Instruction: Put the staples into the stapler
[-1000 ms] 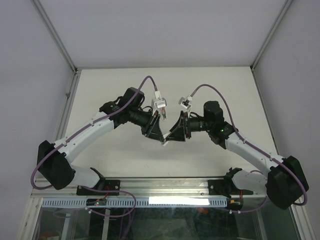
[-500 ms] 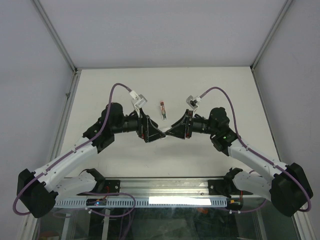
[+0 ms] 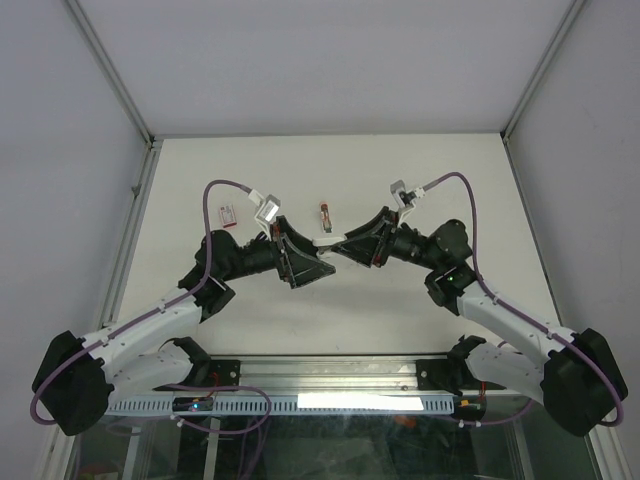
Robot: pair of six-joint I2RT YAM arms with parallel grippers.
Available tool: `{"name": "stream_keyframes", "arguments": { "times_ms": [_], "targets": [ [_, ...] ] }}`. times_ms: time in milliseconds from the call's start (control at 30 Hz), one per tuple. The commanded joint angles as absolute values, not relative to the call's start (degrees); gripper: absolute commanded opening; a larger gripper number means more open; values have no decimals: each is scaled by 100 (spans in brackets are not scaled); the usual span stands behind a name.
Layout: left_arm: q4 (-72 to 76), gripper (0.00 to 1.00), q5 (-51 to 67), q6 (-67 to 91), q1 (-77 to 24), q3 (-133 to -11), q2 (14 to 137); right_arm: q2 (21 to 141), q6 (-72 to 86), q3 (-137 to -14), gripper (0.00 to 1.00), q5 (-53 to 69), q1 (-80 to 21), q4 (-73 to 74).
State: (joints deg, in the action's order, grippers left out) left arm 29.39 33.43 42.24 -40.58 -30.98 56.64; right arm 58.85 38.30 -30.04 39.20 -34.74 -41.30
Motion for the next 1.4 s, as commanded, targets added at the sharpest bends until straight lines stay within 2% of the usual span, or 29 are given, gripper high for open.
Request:
{"name": "stream_keyframes", "arguments": {
  "times_ms": [0,267,500,533,600,633,667,800,867,900,1133,1367],
  "targets": [
    [3860,79,3568,4368,-4177,-3165,5776,5735,4167,-2985,0,3793,-3499,-4956],
    [4135,38,3523,4432,-4197,-3136,5812,5722,4330,-2928,0,3900,-3498,-5095],
    [4026,21,3437,4324,-4198,-3131,5818,5755,4291,-2886,0,4003,-3499,-4976],
    [3915,16,3444,4227,-4199,-3160,5818,5751,4238,-2896,3,3997,-3499,-4868],
    [3571,9,3483,4040,-4198,-3238,5818,5704,4063,-2970,23,3976,-3500,-4544],
    [3395,7,3532,3964,-4201,-3273,5825,5681,3944,-3042,33,3993,-3502,-4311],
    [3192,6,3598,3881,-4201,-3325,5831,5657,3884,-3159,36,4000,-3503,-4028],
    [2263,2,3898,3486,-4194,-3598,5874,5634,3884,-3674,36,4000,-3498,-2558],
    [1813,1,4034,3273,-4197,-3740,5909,5698,2622,-4011,64,4213,-3498,-1810],
    [1642,0,4098,3190,-4196,-3795,5933,5776,2392,-4158,68,4359,-3502,-1525],
    [1087,0,4355,2866,-4196,-4047,6077,6249,1680,-4783,68,5000,-3516,-433],
    [748,0,4479,2670,-4195,-4215,6228,6536,1570,-5034,62,5583,-3622,-158]
  ]
}}
